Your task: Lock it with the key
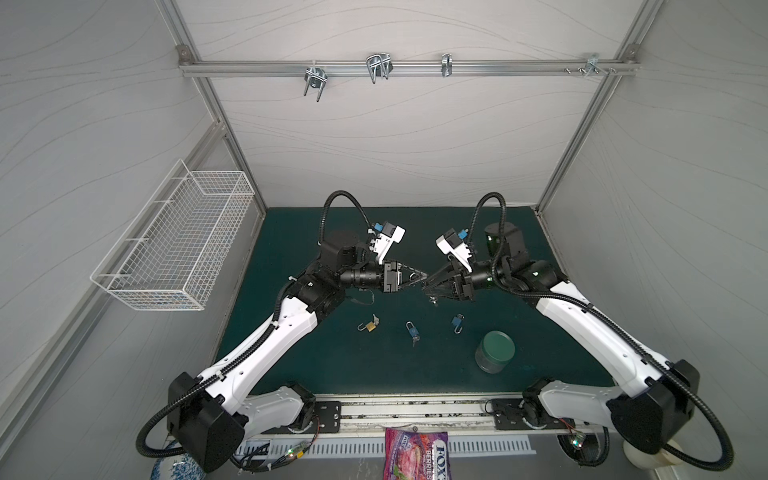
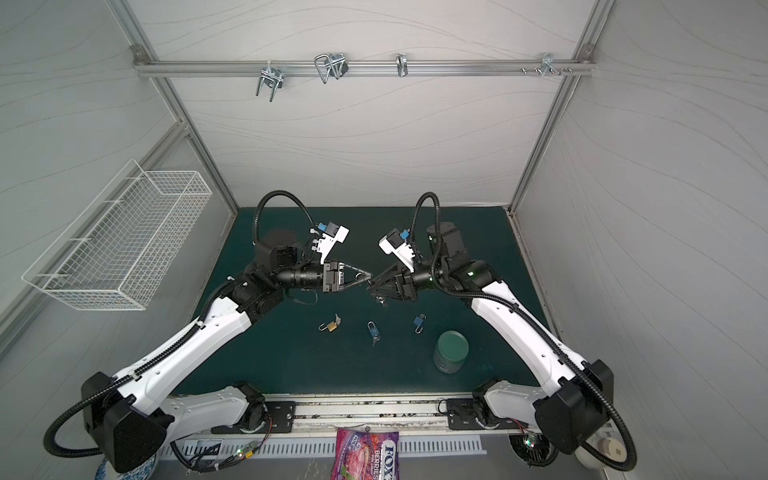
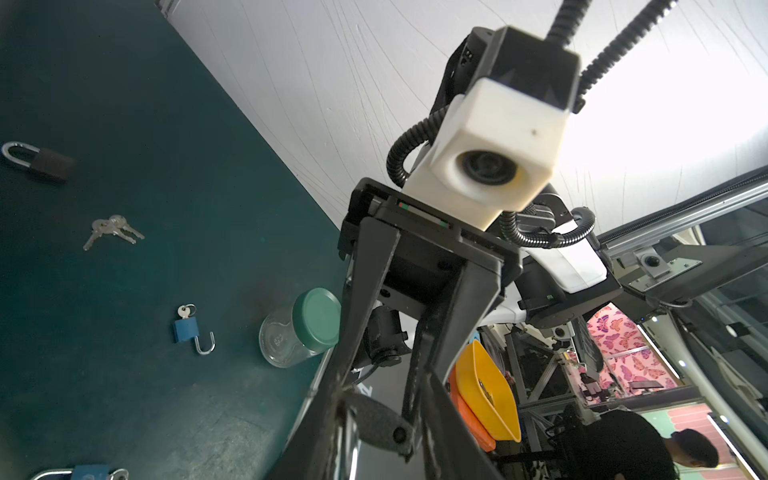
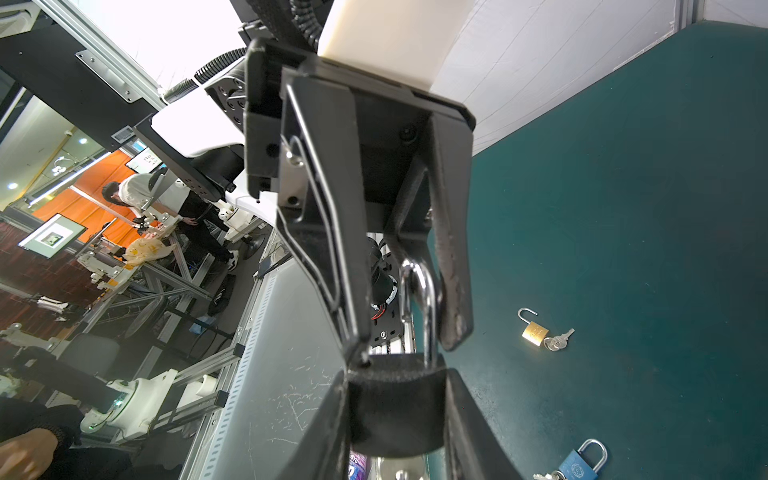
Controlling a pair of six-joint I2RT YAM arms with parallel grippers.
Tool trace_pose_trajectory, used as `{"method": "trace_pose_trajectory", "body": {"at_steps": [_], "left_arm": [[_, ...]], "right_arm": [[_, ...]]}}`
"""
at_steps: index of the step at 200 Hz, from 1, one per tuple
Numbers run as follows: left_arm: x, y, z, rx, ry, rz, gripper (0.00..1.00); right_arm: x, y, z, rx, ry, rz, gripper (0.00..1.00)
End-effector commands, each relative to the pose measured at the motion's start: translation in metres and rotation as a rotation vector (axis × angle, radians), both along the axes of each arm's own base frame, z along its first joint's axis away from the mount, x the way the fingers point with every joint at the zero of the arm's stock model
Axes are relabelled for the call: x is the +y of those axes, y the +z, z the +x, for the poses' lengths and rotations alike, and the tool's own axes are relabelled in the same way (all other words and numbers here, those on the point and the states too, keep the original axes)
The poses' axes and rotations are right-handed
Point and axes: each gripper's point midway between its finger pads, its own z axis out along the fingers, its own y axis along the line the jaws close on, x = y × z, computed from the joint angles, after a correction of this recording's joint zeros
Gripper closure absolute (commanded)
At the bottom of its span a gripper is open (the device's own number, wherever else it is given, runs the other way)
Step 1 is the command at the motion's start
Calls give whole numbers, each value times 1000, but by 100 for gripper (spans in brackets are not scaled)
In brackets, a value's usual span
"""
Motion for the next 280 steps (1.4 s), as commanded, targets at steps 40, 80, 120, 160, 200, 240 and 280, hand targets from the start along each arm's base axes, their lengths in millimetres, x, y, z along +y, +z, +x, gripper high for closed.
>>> {"method": "trace_pose_trajectory", "body": {"at_steps": [40,80,120,160,200,240,280], "left_arm": [[0,9,3,-45,17,-3,75],[1,9,4,-49,36,2,77],[2,11,5,-54,44,1,80],[2,11,5,-54,45,4,81],[2,12,6,-54,45,2,84],[2,15,6,-58,50,2,95],[6,33,12,-54,107,-6,100]], "right_arm": [[-9,11,-7,-63,5,32,100],[-10,7,-9,-54,9,23,100],[-11,4,-9,-54,6,11,100],[-11,3,-9,-54,4,3,100],[-12,3,-9,-55,1,-7,100],[-12,9,-7,-70,-5,-5,100],[-12,25,-5,-144,-35,-19,88]]}}
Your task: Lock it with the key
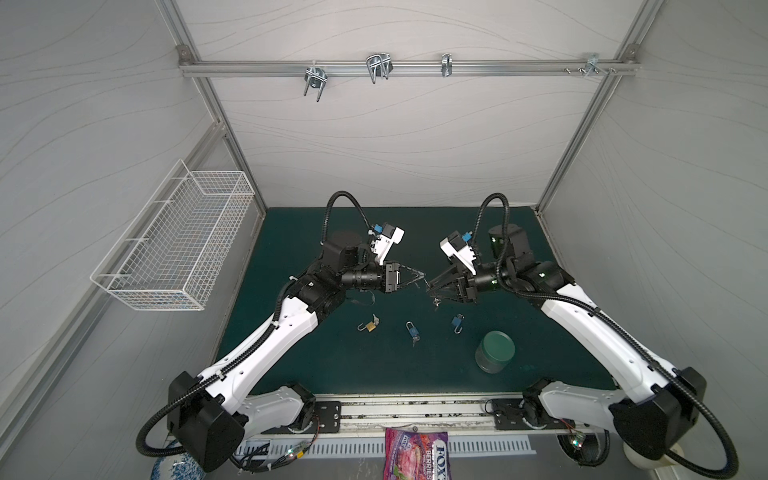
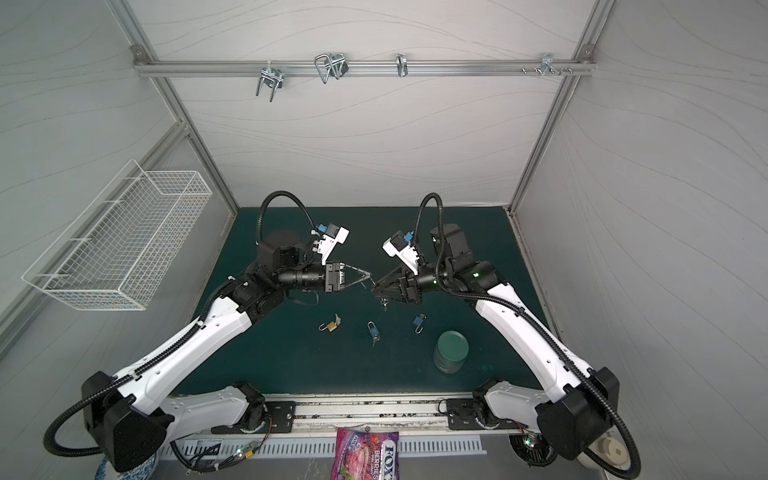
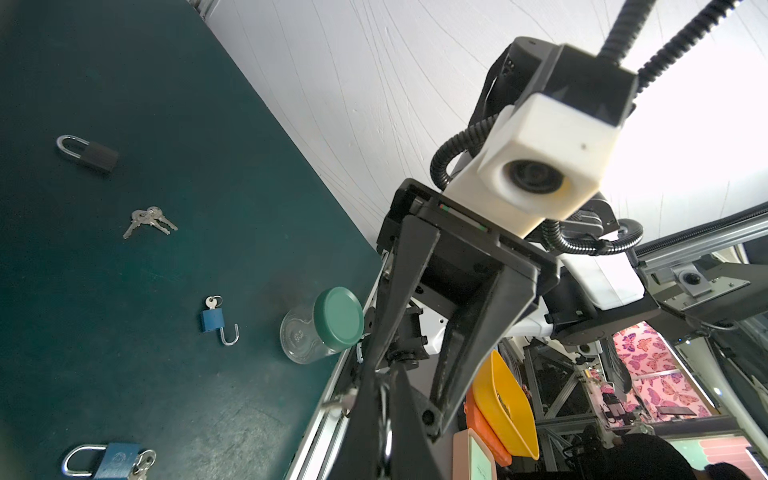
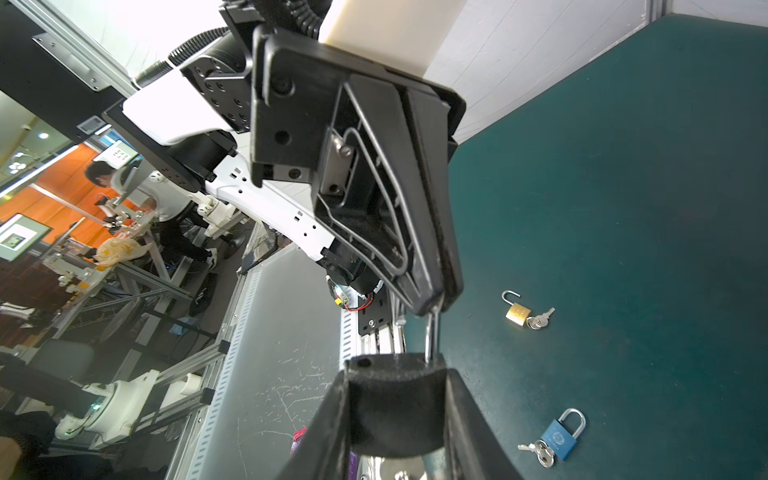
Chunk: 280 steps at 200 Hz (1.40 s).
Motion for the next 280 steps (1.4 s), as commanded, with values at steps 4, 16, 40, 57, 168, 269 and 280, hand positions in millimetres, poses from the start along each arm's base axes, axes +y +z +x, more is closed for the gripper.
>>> {"method": "trace_pose_trajectory", "body": {"at_steps": [4,16,40,57,168,269,280], "left_arm": [[3,45,3,-79,43,-53,100],[5,57,2,-98,50,-75,100],[8,81,-1,-127,71,-119,100],[11,98,-4,-146,80,-162,100],[21,154,-20,-174,95,-352,100],[14,152,-21,-165,77,-347,100],[13,151,-21,-162,76,-344,100]], "right_arm": [[-2,32,-6,-127,11,34,83],[-3,42,-8,-168,7,50,62],[-6,64,-11,-279,-45,106,36],[-12,81,-6,-379,-153,189,31],[-3,125,-7,-530,-297,370,39],[2,118,-5,-503,-282,340,62],[3,117,-5,-498,-281,338,63]]}}
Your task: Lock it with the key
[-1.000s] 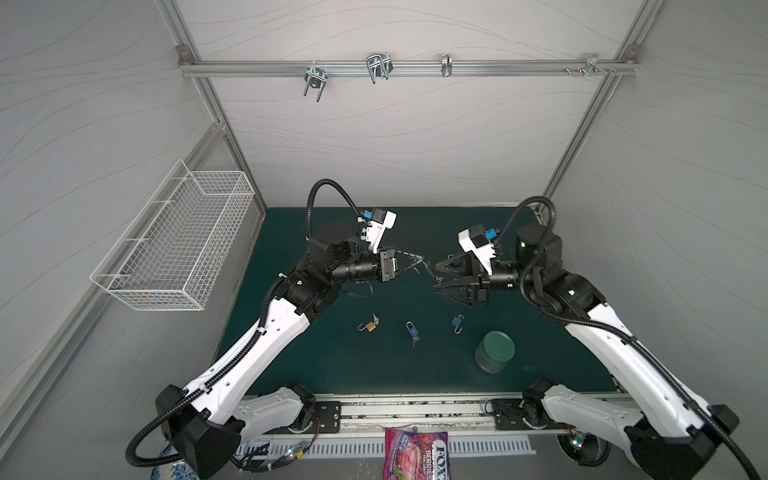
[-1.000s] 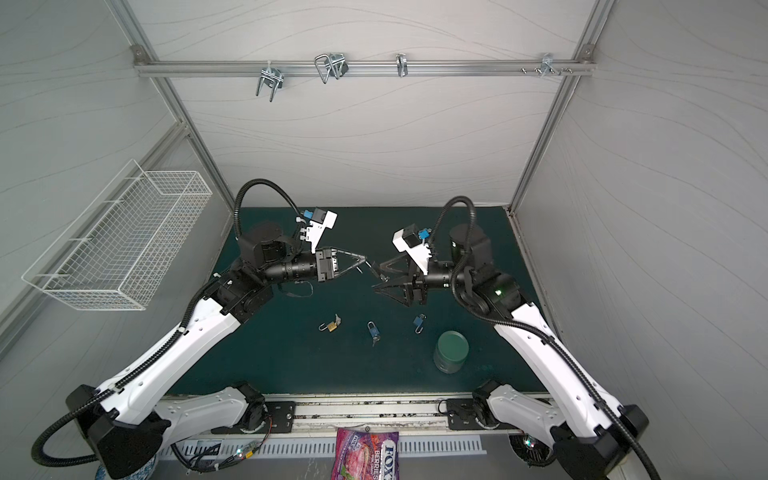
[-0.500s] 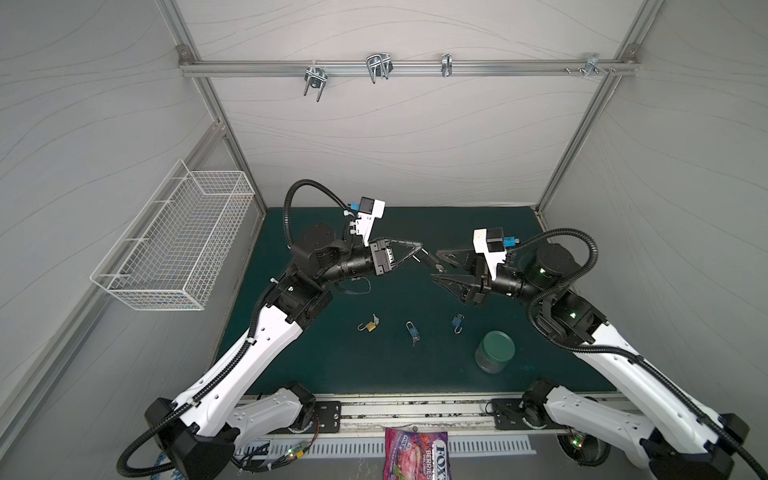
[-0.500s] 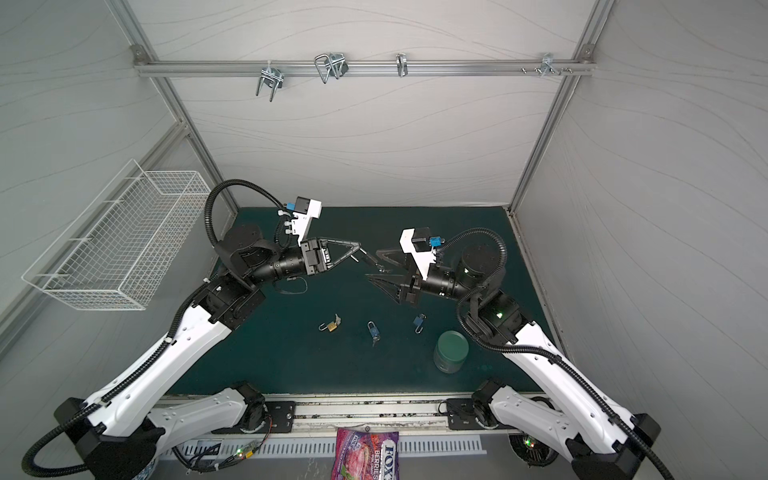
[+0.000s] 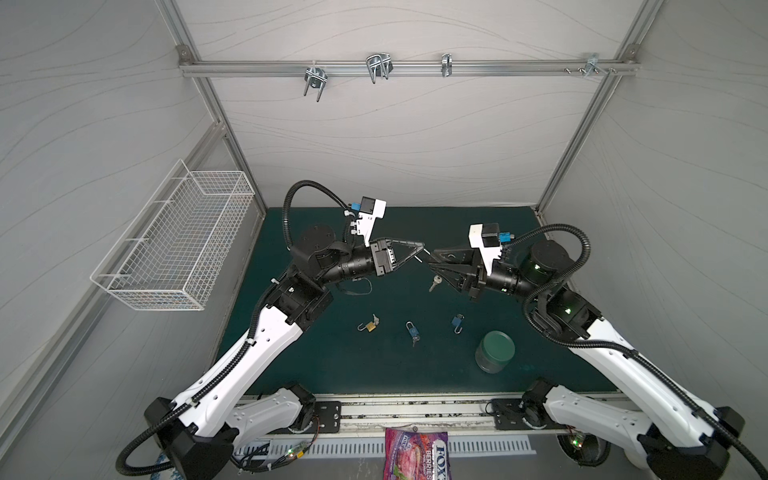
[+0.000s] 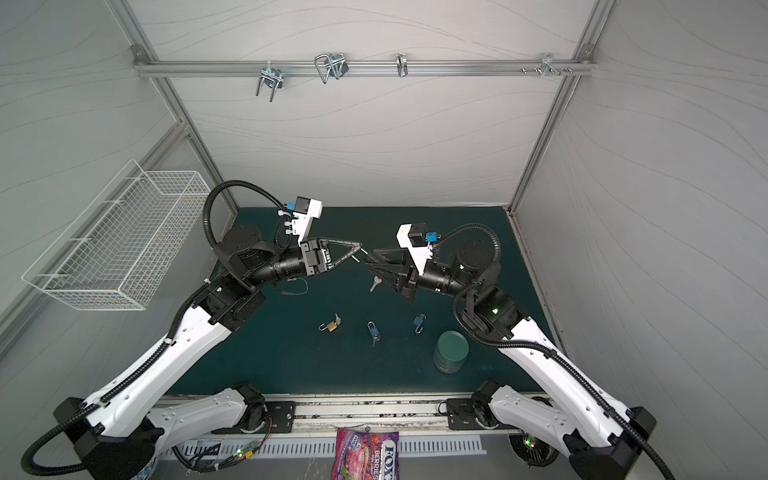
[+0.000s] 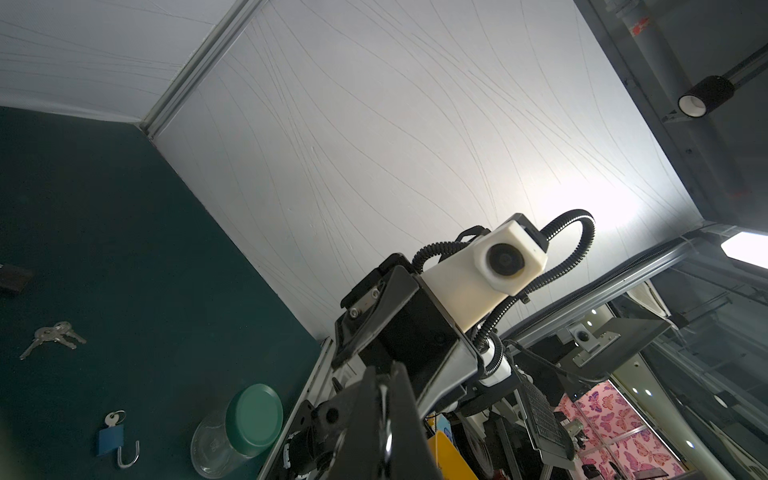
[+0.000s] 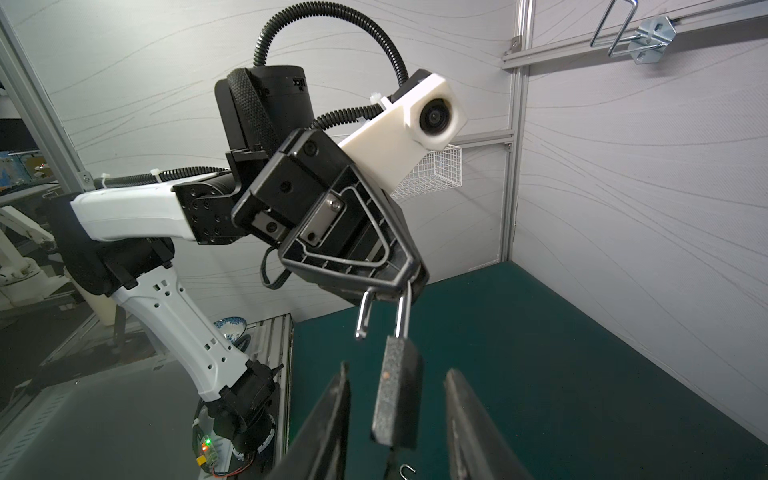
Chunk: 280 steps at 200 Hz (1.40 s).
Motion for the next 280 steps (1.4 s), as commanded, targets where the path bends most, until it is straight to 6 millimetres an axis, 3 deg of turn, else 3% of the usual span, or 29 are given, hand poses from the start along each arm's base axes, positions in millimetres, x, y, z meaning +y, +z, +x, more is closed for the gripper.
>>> {"method": "trace_pose_trajectory", "body": {"at_steps": [1,50,71,95,119,141,199,280], "left_arm": [[3,39,-9,-94,-8,-72,100],[3,40,-10,-100,-3,-69,100],[4,41,-10,-107,-1,-65,100],[4,39,-9,-108,6,-60,100],[4,37,-9,-111,11,-47,100],[6,37,-10,-130,14,-31,100],[9,40,-18,-188,10,0,100],[11,44,-24,-210,-1,0,100]], "right_arm": [[1,12,-3,-21,3,15,63],[1,4,1,-3,-10,-3,64],[-1,4,1,2,-21,-4,73],[-1,4,1,2,-22,-7,75],[-1,3,1,19,-24,-7,85],[-2,6,-1,86,-12,3,100],[5,29,-29,303,186,48,100],[6,55,-51,371,333,77,100]]}}
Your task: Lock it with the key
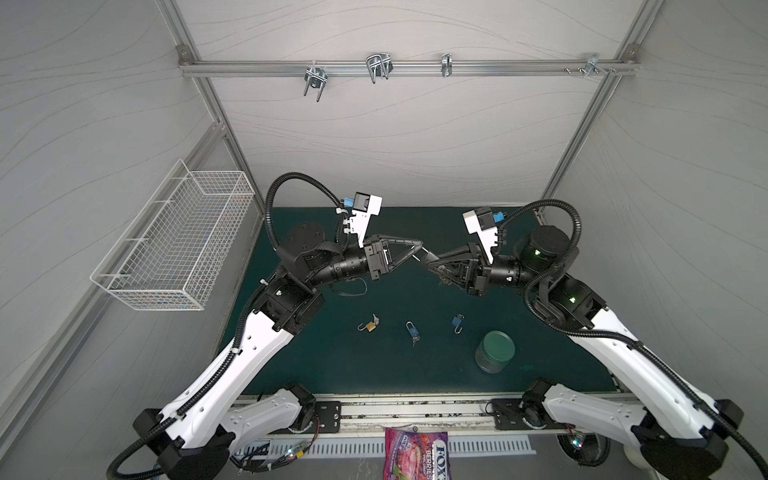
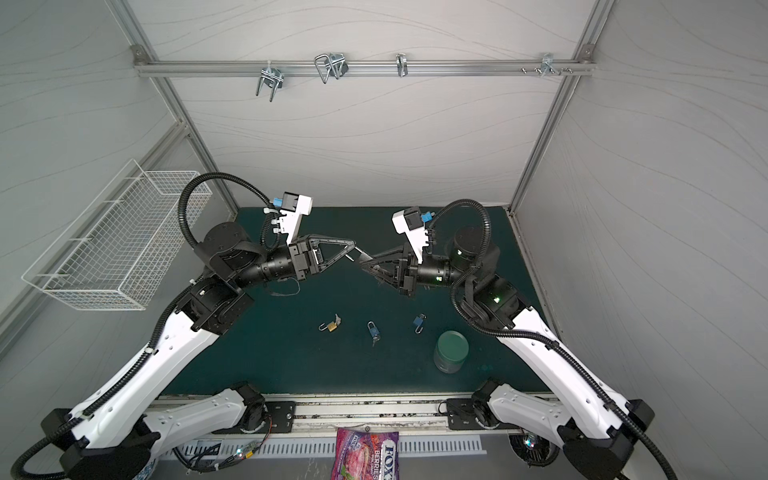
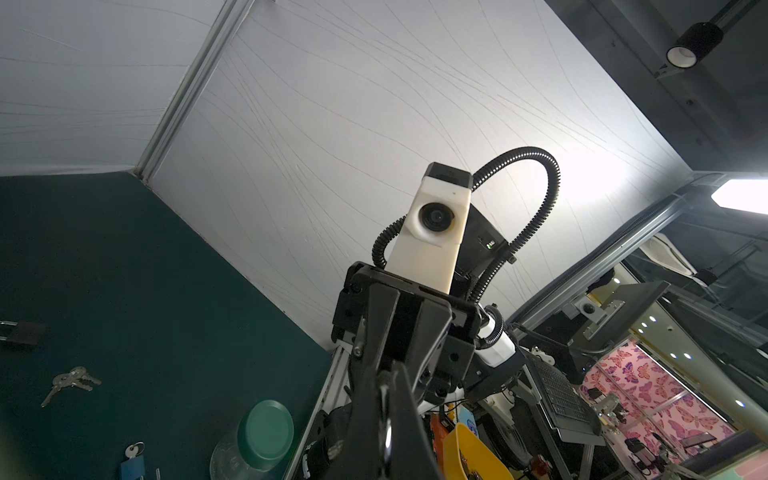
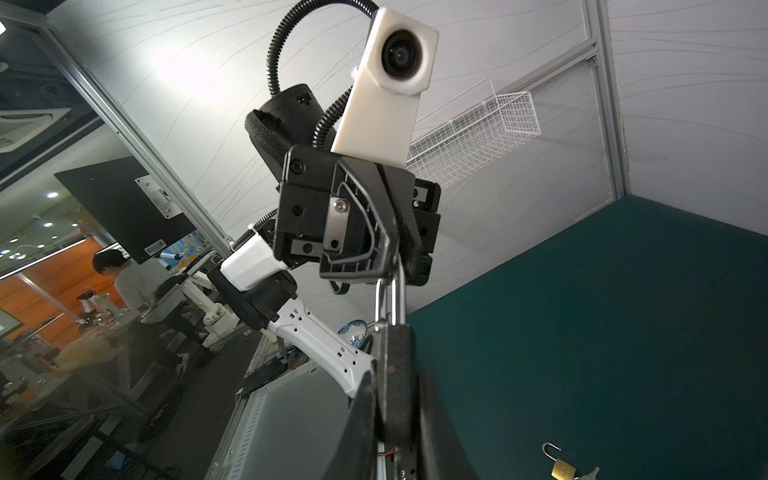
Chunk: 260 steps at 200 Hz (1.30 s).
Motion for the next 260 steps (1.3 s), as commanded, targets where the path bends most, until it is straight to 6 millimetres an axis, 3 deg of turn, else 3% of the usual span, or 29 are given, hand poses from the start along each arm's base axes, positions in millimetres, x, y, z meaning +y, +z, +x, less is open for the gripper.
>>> {"method": "trace_pose_trajectory", "body": {"at_steps": [1,87,182,260], "left_arm": [[2,14,-6,-45,-7,-14,100],[-2,4,-4,-61,-25,-5,100],[-13,-24,-4,-32,-67,25,100],[-33,-50,-21,-12,-151,66,100]], "right_arm": [[-4,32,-22,-27,99,80,100],[-1,51,-26,-3,162,130,100],[0,61,-25,-5,174,156,100],[2,64,-5,-28,52,159,100]]}}
